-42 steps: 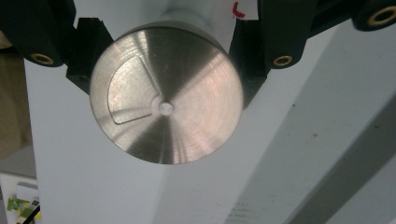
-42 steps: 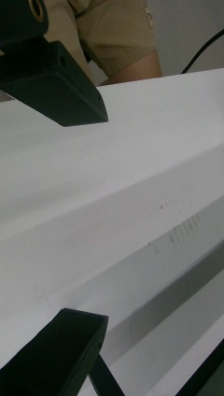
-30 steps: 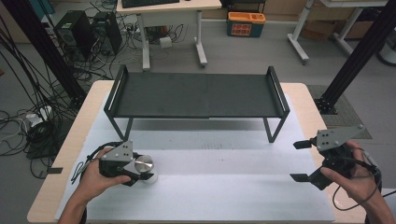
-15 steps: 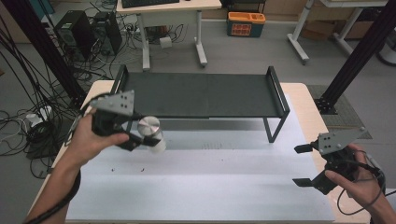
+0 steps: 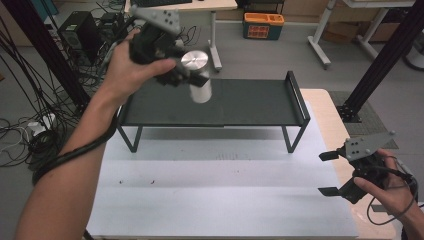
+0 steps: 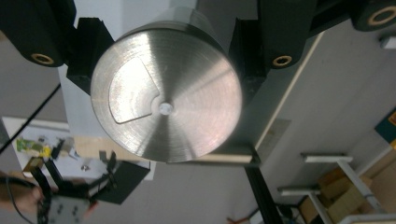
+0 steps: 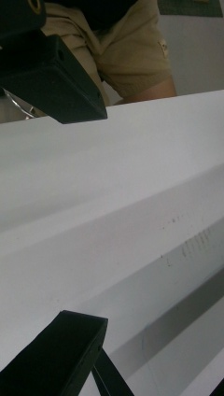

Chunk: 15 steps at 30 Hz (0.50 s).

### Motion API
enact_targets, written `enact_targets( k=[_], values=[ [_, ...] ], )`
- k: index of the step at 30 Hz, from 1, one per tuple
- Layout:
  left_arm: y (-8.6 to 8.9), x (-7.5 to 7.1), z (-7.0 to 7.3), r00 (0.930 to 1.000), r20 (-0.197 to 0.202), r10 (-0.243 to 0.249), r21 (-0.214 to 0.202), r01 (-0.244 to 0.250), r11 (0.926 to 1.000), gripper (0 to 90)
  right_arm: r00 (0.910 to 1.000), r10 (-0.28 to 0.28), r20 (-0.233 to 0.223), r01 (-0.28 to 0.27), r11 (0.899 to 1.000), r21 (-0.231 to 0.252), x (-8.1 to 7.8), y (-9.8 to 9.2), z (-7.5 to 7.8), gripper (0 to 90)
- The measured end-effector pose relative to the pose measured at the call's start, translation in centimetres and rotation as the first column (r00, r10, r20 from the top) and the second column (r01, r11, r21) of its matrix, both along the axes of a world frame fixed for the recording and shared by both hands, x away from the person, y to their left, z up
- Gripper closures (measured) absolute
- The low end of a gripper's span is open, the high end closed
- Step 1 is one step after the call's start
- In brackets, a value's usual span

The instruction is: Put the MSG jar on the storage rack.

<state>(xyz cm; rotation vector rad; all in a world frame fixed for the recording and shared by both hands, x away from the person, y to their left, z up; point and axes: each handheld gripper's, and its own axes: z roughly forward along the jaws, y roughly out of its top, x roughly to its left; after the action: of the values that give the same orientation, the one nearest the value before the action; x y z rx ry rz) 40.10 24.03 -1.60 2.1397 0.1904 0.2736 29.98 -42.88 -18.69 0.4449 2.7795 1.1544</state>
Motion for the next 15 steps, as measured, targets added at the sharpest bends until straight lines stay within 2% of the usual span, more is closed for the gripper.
enact_targets(
  k=[2,4,6,7,8,10,12,15],
  values=[
    [-0.7,1.3,0.2,0.9999,0.007,0.015,-0.026,-0.015,0.9995,42.8,1.0000,0.005,-0.002,-0.005,1.000,-0.015,0.2,0.0,0.2,2.4],
    [-1.6,2.4,0.0,0.9985,0.000,0.055,-0.053,-0.055,0.9971,42.7,0.9999,0.009,-0.006,-0.009,1.000,-0.008,0.5,-0.3,0.2,2.4],
    [-2.9,3.3,-0.1,0.9951,0.011,0.098,-0.038,-0.098,0.9945,42.7,0.9999,0.009,-0.006,-0.009,1.000,0.015,0.7,-0.9,0.1,2.2],
    [-4.1,4.4,-0.6,0.9923,0.010,0.123,-0.034,-0.123,0.9919,42.8,0.9999,0.009,-0.007,-0.009,1.000,0.018,0.9,-1.0,0.0,2.2],
    [-4.1,4.4,-0.6,0.9923,0.010,0.123,-0.034,-0.123,0.9919,42.8,0.9999,0.009,-0.007,-0.009,1.000,0.018,0.9,-1.0,0.0,2.2],
    [-4.9,5.3,-1.4,0.9912,0.004,0.132,-0.038,-0.132,0.9905,42.8,0.9999,0.010,-0.012,-0.010,1.000,0.019,1.1,-1.1,-0.1,2.2],
    [-5.9,6.7,-2.6,0.9898,-0.001,0.142,-0.027,-0.142,0.9895,42.8,0.9998,0.010,-0.020,-0.010,1.000,0.019,1.4,-1.2,-0.3,2.2],
    [-6.9,7.9,-4.1,0.9868,-0.018,0.161,-0.013,-0.161,0.9869,42.8,0.9995,0.010,-0.031,-0.009,1.000,0.015,1.7,-1.2,-0.6,2.3]
  ],
)
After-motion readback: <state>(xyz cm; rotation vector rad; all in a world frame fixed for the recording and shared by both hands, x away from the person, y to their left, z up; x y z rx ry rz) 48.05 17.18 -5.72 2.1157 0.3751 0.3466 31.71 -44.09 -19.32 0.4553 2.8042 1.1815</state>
